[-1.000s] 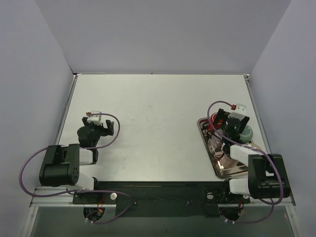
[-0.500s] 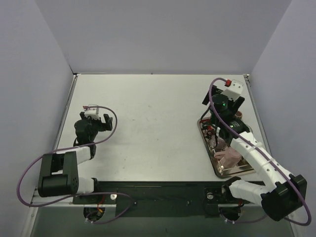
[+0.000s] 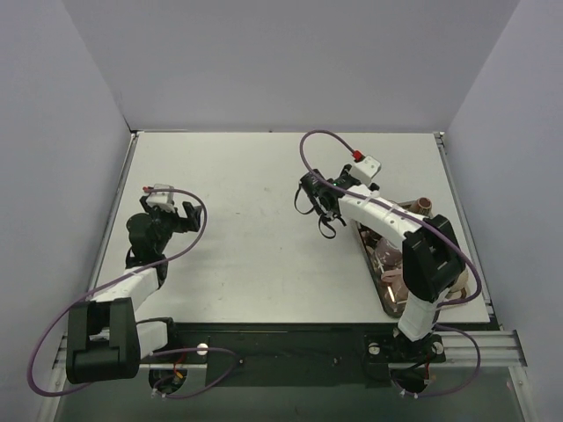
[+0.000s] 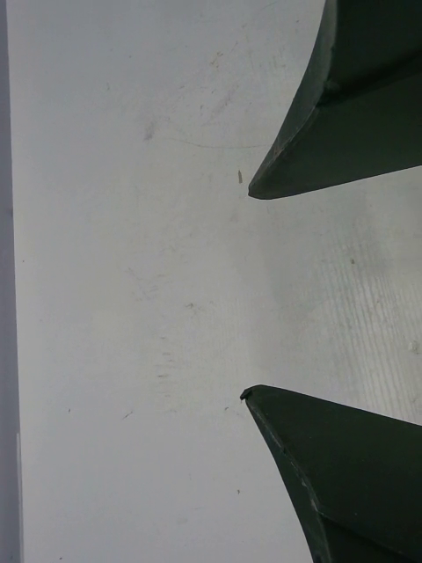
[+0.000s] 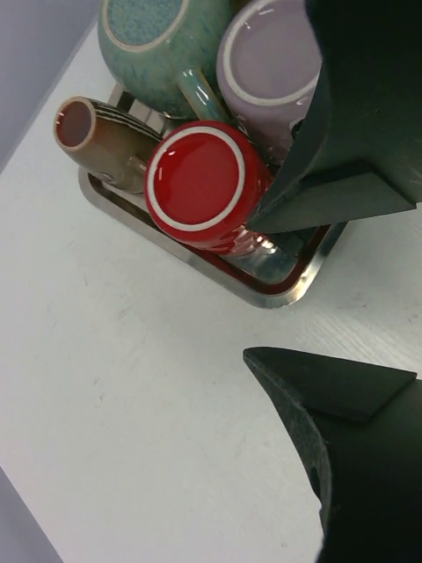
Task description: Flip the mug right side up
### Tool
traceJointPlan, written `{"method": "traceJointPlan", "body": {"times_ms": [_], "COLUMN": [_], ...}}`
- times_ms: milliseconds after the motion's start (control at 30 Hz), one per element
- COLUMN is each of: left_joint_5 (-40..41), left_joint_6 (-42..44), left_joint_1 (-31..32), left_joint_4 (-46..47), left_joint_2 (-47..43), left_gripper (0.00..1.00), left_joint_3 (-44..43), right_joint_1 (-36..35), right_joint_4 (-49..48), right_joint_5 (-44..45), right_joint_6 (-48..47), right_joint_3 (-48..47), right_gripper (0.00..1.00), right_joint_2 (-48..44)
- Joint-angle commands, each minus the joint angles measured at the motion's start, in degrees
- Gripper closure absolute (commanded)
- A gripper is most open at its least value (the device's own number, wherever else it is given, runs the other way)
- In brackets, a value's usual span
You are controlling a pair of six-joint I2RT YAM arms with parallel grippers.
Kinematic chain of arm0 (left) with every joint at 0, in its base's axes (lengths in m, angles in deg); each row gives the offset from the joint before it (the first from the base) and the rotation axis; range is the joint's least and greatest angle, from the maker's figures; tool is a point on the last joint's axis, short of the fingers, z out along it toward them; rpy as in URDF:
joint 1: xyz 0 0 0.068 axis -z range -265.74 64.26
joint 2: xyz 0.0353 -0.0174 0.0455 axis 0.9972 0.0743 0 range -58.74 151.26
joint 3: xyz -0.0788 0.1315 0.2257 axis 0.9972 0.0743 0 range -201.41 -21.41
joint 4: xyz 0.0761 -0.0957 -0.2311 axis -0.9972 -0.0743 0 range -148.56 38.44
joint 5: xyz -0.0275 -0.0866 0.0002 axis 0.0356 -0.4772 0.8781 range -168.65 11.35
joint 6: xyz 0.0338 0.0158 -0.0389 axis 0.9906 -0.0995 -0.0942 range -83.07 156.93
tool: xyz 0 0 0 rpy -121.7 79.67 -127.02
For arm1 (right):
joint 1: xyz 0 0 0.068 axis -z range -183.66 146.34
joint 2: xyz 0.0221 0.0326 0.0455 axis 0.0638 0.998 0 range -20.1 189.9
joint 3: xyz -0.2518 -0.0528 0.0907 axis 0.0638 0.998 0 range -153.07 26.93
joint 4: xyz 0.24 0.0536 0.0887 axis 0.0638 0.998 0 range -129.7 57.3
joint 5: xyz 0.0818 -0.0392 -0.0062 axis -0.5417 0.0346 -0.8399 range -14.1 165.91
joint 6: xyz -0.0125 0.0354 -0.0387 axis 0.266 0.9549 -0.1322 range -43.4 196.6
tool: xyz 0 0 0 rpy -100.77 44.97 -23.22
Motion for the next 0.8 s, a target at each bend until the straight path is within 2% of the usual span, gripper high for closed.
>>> {"method": "traceJointPlan", "body": {"times_ms": [0,167,233,333,367,467,767], "left_joint_5": [-1.0,-1.8,-1.6,-1.7,-1.9,-1.9,-1.2], "left_joint_6": [-0.3,-0.3,-0.3,-0.3,-0.3,-0.2,0.2], "left_joint_1": [-0.3,-0.4,-0.4,-0.3,-0.3,-0.3,-0.4], "left_joint_4": [0.7,1.3,1.8,1.8,1.7,2.0,2.5], "left_joint_2": [-0.8,-0.5,-0.2,0.0,0.1,0.2,1.1], "left_gripper": [0.02,0.02,0.02,0.02,0.02,0.02,0.02], "left_joint_3": [0.3,0.4,0.4,0.4,0.4,0.7,0.7], "right_joint_1": [-0.7,-2.2,-2.7,-1.8,-1.0,-0.1,2.0], "right_joint_4": [15.2,15.0,14.6,14.2,13.9,10.2,7.4], "right_joint_5": [3.2,2.7,2.5,2.0,1.6,1.1,-3.2], "right_joint_6": [16.5,22.5,23.2,25.5,26.2,24.5,25.9], "right_joint_3": [-1.4,3.1,4.0,5.3,5.4,6.2,6.9], "right_gripper": [0.50,0.49,0.46,0.35,0.35,0.45,0.48], "right_joint_2": [2.5,0.3,0.3,2.7,3.1,4.7,7.7]}}
